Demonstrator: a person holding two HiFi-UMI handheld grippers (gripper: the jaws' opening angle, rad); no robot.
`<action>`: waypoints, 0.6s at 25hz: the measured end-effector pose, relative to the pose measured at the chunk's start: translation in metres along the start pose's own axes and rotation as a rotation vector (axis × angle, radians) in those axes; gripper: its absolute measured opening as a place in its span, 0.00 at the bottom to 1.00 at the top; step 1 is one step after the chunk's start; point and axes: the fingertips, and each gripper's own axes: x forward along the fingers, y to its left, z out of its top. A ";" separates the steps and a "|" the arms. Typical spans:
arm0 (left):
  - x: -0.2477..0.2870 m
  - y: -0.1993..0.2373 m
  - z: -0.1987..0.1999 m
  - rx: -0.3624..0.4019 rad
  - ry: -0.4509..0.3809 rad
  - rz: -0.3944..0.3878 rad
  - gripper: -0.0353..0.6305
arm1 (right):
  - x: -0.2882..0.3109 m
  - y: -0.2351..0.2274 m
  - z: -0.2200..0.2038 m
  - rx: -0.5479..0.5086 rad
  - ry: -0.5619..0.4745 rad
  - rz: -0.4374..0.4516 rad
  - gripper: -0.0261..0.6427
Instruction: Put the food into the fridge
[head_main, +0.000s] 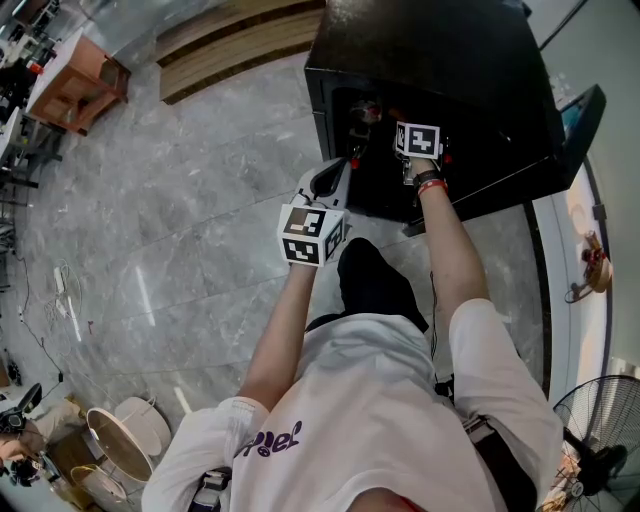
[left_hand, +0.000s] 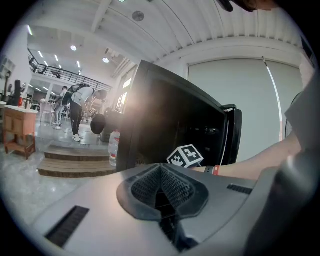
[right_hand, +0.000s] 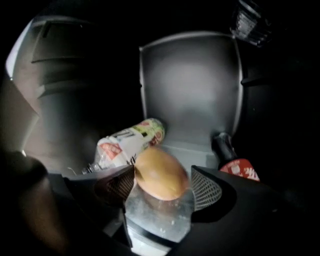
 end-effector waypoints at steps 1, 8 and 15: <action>0.000 -0.001 0.000 0.000 0.000 -0.001 0.08 | -0.002 0.001 0.003 -0.004 -0.025 0.005 0.60; -0.005 -0.009 0.001 0.000 0.005 -0.009 0.08 | -0.016 0.006 0.015 -0.012 -0.094 0.030 0.61; -0.013 -0.013 0.006 0.001 0.008 -0.013 0.08 | -0.031 0.009 0.013 0.003 -0.101 0.032 0.57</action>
